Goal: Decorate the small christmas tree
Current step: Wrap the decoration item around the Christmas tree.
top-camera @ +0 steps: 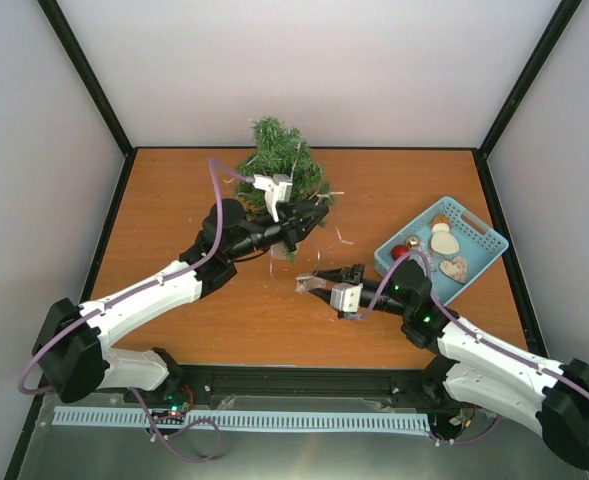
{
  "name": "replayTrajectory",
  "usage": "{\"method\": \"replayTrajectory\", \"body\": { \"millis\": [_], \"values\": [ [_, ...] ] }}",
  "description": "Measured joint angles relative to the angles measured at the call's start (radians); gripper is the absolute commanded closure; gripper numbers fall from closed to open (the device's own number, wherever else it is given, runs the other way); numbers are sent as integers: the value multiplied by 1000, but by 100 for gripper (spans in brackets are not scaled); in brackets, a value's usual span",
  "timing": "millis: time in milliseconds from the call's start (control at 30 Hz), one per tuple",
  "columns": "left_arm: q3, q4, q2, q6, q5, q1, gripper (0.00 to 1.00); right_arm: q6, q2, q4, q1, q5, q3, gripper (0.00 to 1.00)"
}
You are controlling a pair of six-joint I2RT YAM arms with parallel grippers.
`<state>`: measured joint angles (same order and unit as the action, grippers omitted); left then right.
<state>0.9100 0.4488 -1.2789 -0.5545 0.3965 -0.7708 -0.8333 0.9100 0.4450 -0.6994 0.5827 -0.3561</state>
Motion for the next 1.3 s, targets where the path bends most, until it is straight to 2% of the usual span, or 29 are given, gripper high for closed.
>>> {"method": "replayTrajectory", "body": {
  "millis": [67,133,233,333,467,733,867,1033,1167,1300],
  "values": [
    [0,0,-7,0,-8,0,77,-6,-35,-39,-62,-34,-13,91],
    [1,-9,-13,3,-12,0,68,3,-64,-103,-111,-71,-53,91],
    [15,-63,-12,24,-16,0,49,36,-94,-148,-140,-77,-95,91],
    [40,-141,10,67,-27,0,36,91,-146,-172,-143,-79,-126,91],
    [71,-252,92,131,-47,0,31,163,-201,-198,-144,-77,-134,91],
    [131,-459,212,263,-110,3,27,287,-242,-232,-145,-72,-164,93],
    [168,-548,208,293,-88,5,26,331,-244,-225,-145,-75,-167,93],
    [280,-696,123,331,-35,5,27,374,-245,-204,-146,-81,-168,92],
    [293,-792,116,358,-40,6,27,410,-246,-220,-146,-159,-199,92],
    [264,-824,199,381,-73,6,28,455,-245,-274,-146,-274,-310,92]
  ]
}}
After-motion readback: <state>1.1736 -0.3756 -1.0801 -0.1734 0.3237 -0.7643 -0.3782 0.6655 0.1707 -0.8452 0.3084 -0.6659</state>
